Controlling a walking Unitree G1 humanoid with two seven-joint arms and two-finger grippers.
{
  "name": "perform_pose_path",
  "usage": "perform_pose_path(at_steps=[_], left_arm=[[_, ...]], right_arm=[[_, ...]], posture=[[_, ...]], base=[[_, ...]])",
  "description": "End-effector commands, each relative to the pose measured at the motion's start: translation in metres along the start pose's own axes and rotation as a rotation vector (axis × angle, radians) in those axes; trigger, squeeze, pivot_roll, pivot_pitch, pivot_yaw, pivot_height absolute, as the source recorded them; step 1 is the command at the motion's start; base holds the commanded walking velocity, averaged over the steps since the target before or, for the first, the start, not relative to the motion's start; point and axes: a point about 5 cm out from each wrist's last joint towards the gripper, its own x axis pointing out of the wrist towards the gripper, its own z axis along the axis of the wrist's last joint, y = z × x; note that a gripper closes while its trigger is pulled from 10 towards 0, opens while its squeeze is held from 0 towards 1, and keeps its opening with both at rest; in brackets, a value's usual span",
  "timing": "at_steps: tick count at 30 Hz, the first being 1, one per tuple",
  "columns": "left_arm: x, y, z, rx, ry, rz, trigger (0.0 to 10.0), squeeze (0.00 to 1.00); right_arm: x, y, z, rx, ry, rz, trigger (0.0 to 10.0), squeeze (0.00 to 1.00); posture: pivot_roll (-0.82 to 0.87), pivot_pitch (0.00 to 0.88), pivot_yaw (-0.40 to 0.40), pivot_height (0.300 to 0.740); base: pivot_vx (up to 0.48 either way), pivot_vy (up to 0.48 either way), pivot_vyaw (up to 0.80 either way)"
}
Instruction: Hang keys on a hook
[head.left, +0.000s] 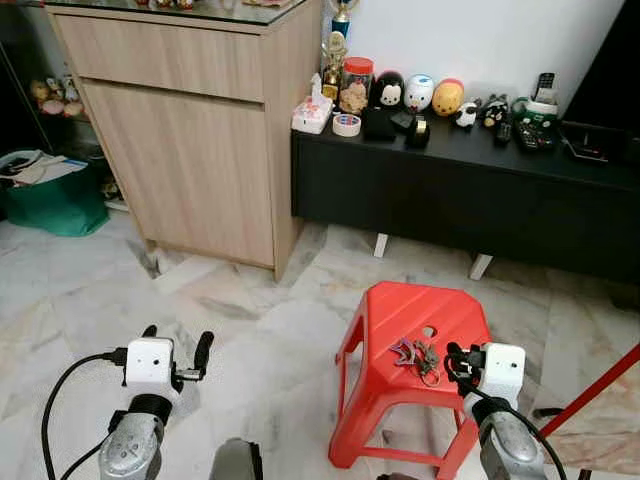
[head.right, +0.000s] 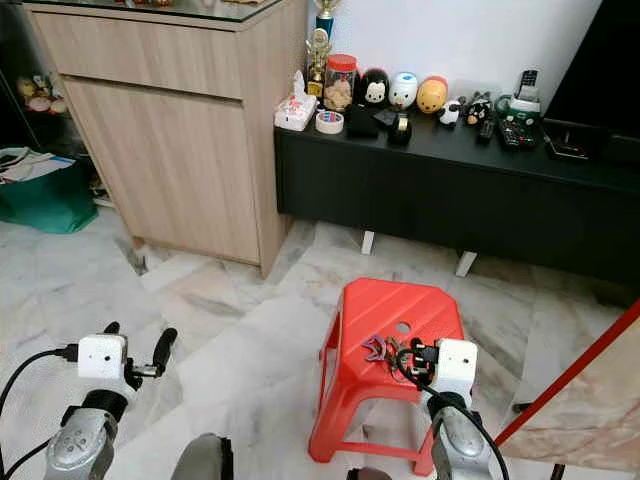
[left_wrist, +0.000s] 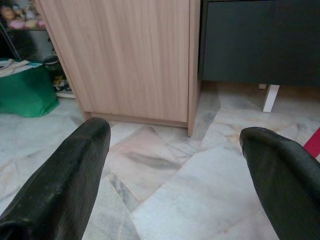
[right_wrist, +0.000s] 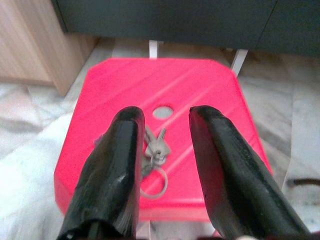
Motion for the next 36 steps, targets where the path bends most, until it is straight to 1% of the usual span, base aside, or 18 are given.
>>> perform_pose_path(at_steps=[1, 3, 6, 36], left_arm=[[0.0001, -0.0001, -0.0012, -0.015, 0.010, 0.002, 10.0, 0.00], [0.0001, 0.0000, -0.0013, -0.016, 0.011, 0.003, 10.0, 0.00], [0.0000, 0.0000, -0.0015, -0.017, 0.012, 0.004, 10.0, 0.00], [0.0020, -0.0052, -0.0003, -0.021, 0.011, -0.003, 10.0, 0.00]], right_arm=[[0.0015, -0.0020, 0.0014, 0.000, 0.006, -0.006, 10.0, 0.00], [0.0011, -0.0022, 0.0030, -0.002, -0.011, -0.007, 10.0, 0.00], [0.0006, -0.0027, 0.0041, 0.003, -0.025, -0.005, 10.0, 0.00], [0.0011, -0.0018, 0.0006, -0.011, 0.014, -0.001, 10.0, 0.00]], posture=[[0.06, 0.000, -0.079, 0.622], [0.06, 0.000, -0.079, 0.612], [0.06, 0.000, -0.078, 0.612], [0.06, 0.000, -0.084, 0.612]], base=[[0.000, 0.000, 0.00], [0.000, 0.000, 0.00], [0.000, 0.000, 0.00], [0.000, 0.000, 0.00]])
